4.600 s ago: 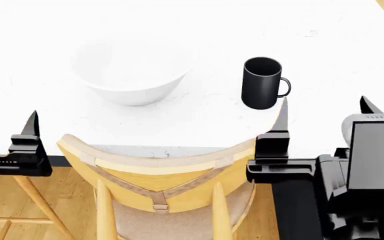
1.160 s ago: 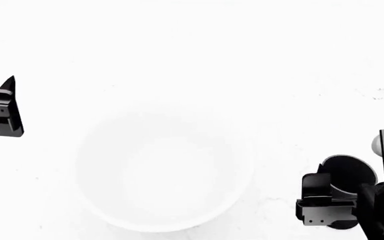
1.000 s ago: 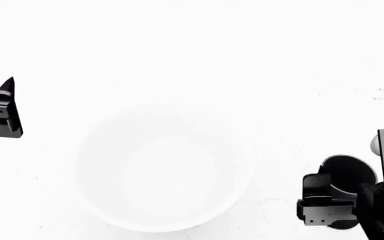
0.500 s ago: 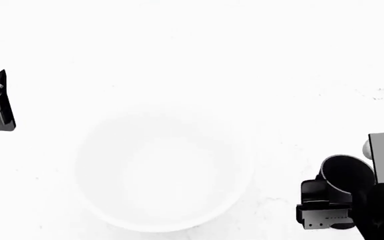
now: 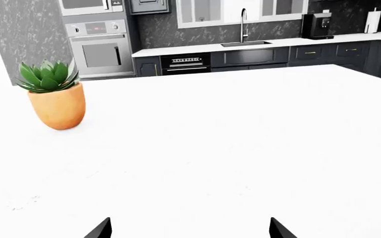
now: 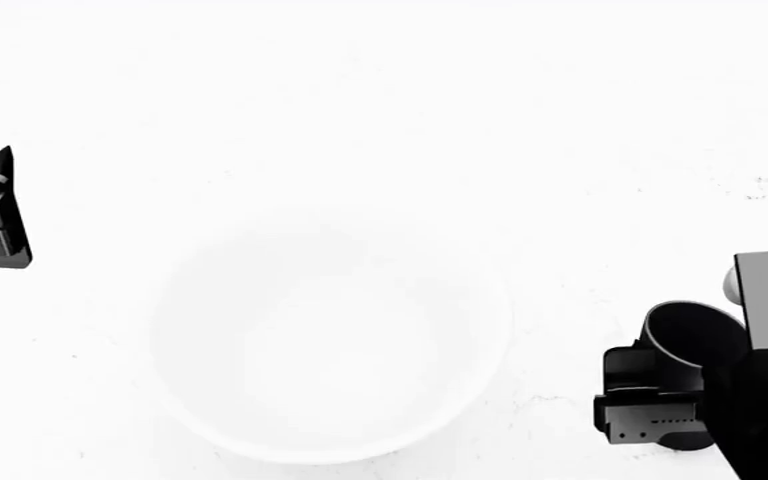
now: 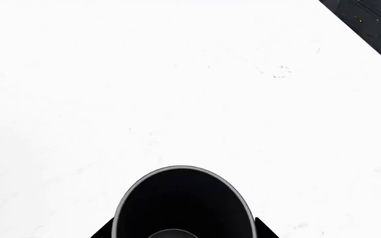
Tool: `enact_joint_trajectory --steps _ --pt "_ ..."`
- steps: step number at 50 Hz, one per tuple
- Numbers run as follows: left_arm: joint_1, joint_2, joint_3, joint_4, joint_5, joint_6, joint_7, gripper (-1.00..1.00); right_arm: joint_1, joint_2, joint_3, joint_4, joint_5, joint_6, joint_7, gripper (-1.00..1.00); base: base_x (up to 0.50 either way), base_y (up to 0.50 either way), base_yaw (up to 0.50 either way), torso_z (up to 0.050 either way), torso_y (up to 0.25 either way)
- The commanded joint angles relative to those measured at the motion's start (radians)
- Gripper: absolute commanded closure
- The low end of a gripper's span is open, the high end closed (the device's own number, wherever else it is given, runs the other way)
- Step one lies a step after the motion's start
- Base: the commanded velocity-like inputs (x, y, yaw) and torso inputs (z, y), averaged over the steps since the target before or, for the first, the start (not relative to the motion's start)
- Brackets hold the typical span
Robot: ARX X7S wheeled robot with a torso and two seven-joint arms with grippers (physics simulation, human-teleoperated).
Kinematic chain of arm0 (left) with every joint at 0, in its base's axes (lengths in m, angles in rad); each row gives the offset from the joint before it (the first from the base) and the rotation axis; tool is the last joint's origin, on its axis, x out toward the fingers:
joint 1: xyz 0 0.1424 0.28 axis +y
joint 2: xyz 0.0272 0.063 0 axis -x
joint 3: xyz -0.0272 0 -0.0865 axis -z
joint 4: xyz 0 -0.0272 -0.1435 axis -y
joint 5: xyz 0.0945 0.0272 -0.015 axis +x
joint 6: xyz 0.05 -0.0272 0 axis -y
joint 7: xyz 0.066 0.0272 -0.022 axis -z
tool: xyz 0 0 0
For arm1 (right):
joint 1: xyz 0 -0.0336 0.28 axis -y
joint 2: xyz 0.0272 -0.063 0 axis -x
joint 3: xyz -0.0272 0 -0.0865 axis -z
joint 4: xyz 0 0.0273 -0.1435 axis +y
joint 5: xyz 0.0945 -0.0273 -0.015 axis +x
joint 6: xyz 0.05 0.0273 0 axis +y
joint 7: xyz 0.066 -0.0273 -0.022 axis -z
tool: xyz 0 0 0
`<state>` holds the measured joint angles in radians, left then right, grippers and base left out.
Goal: Place the cup inside the bowl on the dining table and move the bowl to any counter.
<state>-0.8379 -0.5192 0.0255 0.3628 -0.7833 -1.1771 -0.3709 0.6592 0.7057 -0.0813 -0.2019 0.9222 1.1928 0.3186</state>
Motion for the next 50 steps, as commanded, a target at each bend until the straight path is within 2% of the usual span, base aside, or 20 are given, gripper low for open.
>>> enact_joint_trajectory --steps 1,14,29,37,38,42,50 --pt "-0.003 -0.001 0.009 -0.003 -0.001 0.002 -0.001 -1.00 -0.011 0.003 -0.022 -0.001 -0.005 0.002 -0.008 1.00 0.00 0.00 0.00 0.000 0.000" --pt "-0.005 -0.011 0.010 -0.008 -0.005 0.005 0.005 -1.00 0.076 0.018 -0.043 -0.056 -0.002 0.023 0.002 1.00 0.00 0.00 0.00 0.000 0.000" --pt "0.013 -0.001 0.015 0.002 -0.005 0.014 -0.009 -1.00 0.272 0.007 -0.071 -0.105 0.043 0.123 0.023 1.00 0.00 0.00 0.00 0.000 0.000" --pt "0.021 -0.002 0.015 0.002 -0.005 0.020 -0.011 -1.00 0.359 -0.019 -0.103 -0.114 0.065 0.140 0.000 1.00 0.00 0.00 0.00 0.000 0.000" --pt "0.027 -0.021 0.001 0.001 -0.013 0.022 0.004 -1.00 0.367 -0.024 -0.110 -0.113 0.064 0.138 -0.005 1.00 0.00 0.00 0.00 0.000 0.000" --pt "0.022 0.006 0.024 -0.004 0.001 0.026 -0.016 -1.00 0.411 -0.048 -0.145 -0.108 0.059 0.129 -0.029 1.00 0.00 0.00 0.00 0.000 0.000" --pt "0.040 -0.021 0.009 -0.009 -0.005 0.042 0.009 -1.00 0.515 -0.099 -0.201 -0.097 0.070 0.144 -0.061 1.00 0.00 0.00 0.00 0.000 0.000"
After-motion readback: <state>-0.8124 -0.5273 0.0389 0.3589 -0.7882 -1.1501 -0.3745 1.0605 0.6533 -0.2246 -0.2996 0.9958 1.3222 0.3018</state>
